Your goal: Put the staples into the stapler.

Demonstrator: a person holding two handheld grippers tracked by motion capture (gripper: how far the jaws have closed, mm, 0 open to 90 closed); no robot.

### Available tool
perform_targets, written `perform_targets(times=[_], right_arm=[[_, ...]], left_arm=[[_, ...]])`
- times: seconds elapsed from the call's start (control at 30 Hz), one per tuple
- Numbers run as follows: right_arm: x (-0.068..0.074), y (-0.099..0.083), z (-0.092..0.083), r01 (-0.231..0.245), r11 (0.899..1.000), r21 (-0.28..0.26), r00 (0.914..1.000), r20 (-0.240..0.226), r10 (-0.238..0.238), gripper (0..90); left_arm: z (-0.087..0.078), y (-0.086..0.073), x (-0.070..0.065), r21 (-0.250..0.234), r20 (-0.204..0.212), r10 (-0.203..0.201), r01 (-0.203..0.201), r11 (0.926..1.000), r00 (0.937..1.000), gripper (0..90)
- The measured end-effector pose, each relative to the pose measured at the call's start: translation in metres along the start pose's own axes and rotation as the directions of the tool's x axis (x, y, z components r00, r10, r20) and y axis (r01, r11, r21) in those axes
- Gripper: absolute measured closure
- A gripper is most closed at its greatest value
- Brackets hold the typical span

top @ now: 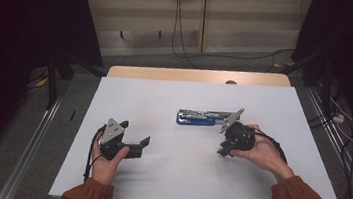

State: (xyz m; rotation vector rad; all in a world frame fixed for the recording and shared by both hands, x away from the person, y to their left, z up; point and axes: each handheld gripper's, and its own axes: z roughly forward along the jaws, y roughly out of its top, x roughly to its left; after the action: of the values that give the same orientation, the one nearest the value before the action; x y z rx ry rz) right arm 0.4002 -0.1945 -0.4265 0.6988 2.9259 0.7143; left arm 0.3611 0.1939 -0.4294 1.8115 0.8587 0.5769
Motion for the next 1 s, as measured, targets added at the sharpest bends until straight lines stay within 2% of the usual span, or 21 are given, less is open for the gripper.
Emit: perform_targets(times=[0.37,0.63,0.73,0.8,0.9,0.97,1.0], right_arm=[[0.001,0.0011,0.0037,0.039,0.999,0.022,0.9992,-0.003,-0.039,74.6],[0.0033,0.0052,0.0042,0.048,0.997,0.058,0.9989,0.0,-0.048,76.8],[0.0036,0.0052,0.0046,0.05,0.997,0.056,0.9988,-0.003,-0.05,79.2],[0.0031,0.0053,0.005,0.072,0.996,0.054,0.9974,0.0,-0.072,79.3],[0.0034,0.0053,0.0048,0.069,0.996,0.054,0.9976,0.001,-0.07,79.4],[0.0043,0.0052,0.0039,0.041,0.997,0.058,0.9991,0.002,-0.041,79.4],[0.0038,0.005,0.0038,0.046,0.997,0.055,0.999,0.002,-0.046,79.4]], left_arm=[[0.0005,-0.0003,0.0009,0.004,-0.004,0.005,-0.005,1.0,1.0,4.0],[0.0007,-0.0003,0.0009,0.004,-0.005,0.005,-0.005,1.0,1.0,4.1],[0.0008,-0.0002,0.0008,0.004,-0.003,0.008,-0.008,1.0,1.0,4.1],[0.0009,-0.0003,0.0007,0.004,-0.003,0.006,-0.006,1.0,1.0,4.1],[0.001,-0.0003,0.0005,0.003,-0.003,0.005,-0.005,1.0,1.0,4.1],[0.0008,-0.0003,0.0009,0.004,-0.003,0.008,-0.008,1.0,1.0,4.1],[0.0009,-0.0004,0.0009,0.004,-0.004,0.006,-0.006,1.0,1.0,4.1]])
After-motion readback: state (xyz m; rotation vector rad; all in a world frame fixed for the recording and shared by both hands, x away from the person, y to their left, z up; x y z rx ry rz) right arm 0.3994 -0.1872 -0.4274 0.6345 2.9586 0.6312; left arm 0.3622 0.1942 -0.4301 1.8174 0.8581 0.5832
